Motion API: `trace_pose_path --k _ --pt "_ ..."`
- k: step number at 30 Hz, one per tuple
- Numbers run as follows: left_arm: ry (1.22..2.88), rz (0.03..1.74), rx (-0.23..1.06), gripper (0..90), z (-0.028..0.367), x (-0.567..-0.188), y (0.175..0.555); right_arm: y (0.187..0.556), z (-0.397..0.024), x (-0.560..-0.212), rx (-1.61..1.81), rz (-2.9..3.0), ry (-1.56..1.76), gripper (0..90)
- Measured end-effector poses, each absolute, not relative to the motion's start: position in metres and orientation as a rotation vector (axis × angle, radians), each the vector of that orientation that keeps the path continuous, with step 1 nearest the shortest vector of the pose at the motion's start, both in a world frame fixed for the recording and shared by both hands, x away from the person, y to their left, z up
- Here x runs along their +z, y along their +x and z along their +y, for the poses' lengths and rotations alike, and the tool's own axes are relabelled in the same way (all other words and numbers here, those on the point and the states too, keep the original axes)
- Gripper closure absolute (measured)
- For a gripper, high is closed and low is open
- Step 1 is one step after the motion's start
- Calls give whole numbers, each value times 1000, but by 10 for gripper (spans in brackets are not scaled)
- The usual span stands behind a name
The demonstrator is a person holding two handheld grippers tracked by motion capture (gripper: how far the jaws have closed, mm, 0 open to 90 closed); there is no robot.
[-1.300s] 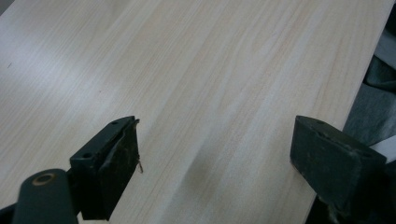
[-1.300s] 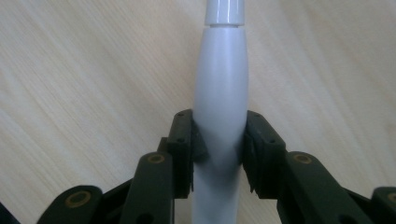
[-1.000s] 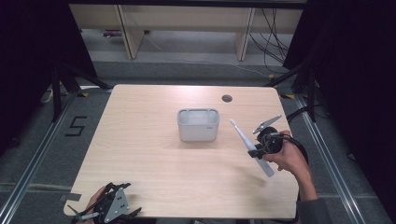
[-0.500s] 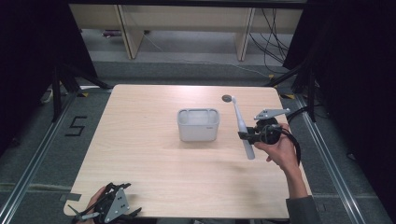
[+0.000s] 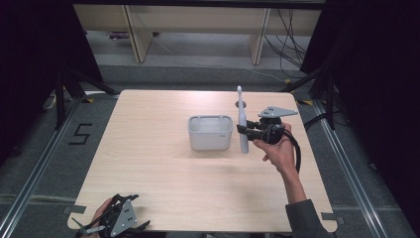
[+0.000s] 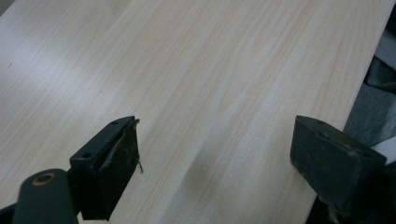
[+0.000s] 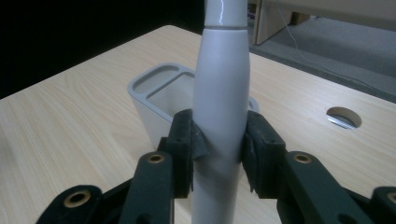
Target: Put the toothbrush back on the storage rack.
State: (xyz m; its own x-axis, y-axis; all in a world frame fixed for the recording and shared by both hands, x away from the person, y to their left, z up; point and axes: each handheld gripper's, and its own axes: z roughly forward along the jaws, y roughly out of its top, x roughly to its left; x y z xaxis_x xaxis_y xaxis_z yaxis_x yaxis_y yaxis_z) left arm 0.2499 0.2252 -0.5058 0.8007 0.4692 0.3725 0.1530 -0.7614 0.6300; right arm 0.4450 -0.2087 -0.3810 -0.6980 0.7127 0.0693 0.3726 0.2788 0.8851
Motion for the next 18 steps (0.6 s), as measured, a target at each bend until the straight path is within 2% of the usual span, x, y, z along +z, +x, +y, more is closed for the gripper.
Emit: trace_pose_path --k 18 --pt "2388 453 692 151 225 -505 250 460 -170 -359 1468 2180 931 668"
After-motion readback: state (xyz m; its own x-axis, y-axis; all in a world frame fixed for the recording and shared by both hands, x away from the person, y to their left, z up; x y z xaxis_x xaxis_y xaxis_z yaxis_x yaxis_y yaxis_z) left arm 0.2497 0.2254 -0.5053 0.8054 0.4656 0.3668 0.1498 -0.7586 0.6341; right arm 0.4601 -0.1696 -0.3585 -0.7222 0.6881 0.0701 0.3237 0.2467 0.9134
